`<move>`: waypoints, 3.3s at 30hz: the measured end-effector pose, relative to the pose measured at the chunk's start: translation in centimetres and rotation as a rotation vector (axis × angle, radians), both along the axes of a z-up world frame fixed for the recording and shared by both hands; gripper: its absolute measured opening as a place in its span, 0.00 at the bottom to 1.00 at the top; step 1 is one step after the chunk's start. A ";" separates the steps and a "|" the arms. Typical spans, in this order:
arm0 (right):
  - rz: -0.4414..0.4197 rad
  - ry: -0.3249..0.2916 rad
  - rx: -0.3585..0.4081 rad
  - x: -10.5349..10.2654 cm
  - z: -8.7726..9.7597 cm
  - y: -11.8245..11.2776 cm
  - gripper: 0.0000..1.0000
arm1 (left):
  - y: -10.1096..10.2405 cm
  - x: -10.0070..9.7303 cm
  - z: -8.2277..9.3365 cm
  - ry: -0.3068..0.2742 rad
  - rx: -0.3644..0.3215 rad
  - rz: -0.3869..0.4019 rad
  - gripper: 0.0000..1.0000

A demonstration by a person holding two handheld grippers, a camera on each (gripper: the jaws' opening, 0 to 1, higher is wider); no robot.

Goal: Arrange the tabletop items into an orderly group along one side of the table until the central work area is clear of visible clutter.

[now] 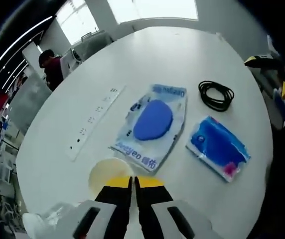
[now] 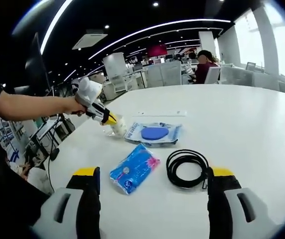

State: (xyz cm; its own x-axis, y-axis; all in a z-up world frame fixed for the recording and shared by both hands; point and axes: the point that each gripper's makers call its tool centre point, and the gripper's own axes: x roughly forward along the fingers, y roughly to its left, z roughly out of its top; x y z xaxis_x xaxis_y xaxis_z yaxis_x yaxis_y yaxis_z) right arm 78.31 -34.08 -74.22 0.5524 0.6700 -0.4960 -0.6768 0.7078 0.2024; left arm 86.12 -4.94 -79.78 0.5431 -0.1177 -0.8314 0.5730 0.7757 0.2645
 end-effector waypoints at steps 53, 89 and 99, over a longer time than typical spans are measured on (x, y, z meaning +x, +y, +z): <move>0.535 -0.174 -0.131 5.6 -2.8 6.7 0.51 | -10.3 -16.9 1.9 -0.246 -0.399 0.573 0.74; 0.766 -0.150 -0.330 6.4 -11.0 12.9 0.26 | -16.8 -14.3 -4.4 -0.068 -0.706 0.813 0.24; 0.715 -0.146 -0.344 6.5 -11.5 12.3 0.05 | -17.3 -14.5 -4.6 -0.050 -0.720 0.843 0.22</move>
